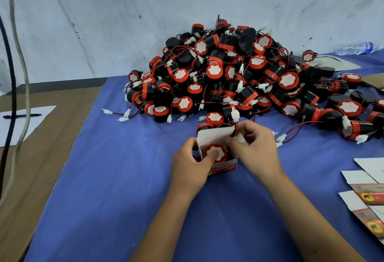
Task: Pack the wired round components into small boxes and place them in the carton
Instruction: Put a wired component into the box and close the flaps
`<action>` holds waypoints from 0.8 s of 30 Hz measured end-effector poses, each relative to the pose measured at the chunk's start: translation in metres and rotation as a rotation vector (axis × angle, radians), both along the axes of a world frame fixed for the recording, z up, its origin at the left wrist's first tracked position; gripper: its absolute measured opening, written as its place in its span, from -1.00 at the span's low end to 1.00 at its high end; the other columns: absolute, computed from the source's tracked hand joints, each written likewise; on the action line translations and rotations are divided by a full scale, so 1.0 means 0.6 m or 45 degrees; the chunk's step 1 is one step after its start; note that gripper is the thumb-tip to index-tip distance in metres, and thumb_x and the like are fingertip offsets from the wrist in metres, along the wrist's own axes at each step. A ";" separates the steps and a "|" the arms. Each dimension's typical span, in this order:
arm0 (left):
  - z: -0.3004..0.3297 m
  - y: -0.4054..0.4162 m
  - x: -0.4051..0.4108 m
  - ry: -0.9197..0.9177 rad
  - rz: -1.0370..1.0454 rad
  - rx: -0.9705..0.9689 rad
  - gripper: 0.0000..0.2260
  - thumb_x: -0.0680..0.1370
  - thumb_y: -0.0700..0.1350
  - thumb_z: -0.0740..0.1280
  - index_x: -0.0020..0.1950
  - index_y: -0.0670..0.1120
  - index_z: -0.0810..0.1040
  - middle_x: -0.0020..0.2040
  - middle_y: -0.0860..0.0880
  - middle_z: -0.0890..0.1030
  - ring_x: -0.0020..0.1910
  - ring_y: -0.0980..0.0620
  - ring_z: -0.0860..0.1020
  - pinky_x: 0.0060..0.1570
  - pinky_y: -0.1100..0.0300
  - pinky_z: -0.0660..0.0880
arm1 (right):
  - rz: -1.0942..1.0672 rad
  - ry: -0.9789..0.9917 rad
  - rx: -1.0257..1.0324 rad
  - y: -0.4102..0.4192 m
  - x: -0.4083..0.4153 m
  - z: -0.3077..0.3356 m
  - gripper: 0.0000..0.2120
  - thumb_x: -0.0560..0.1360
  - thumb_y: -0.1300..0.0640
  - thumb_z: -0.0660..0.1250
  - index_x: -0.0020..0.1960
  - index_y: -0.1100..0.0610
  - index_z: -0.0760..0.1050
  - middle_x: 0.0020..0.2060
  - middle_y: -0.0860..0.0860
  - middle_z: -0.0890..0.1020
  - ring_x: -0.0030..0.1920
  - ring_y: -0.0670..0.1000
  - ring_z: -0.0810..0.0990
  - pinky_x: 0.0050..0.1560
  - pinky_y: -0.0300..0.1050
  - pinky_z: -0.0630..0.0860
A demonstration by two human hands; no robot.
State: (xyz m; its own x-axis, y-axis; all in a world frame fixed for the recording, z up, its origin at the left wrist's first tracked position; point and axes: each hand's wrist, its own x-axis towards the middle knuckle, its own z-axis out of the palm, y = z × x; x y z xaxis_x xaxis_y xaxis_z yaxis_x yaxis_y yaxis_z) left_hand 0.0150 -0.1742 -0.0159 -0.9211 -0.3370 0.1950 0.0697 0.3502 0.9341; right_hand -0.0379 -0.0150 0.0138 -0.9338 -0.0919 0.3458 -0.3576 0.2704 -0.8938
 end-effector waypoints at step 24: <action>0.006 0.006 -0.002 -0.123 -0.153 0.376 -0.67 0.51 -0.39 0.42 0.10 0.01 0.59 -0.17 -0.14 0.69 -0.27 -0.15 0.66 -0.32 0.05 0.64 | -0.120 0.381 0.888 -0.060 0.063 0.028 -0.82 0.60 0.13 0.27 -0.07 -0.03 0.63 -0.21 -0.08 0.66 -0.20 -0.03 0.56 -0.22 -0.08 0.44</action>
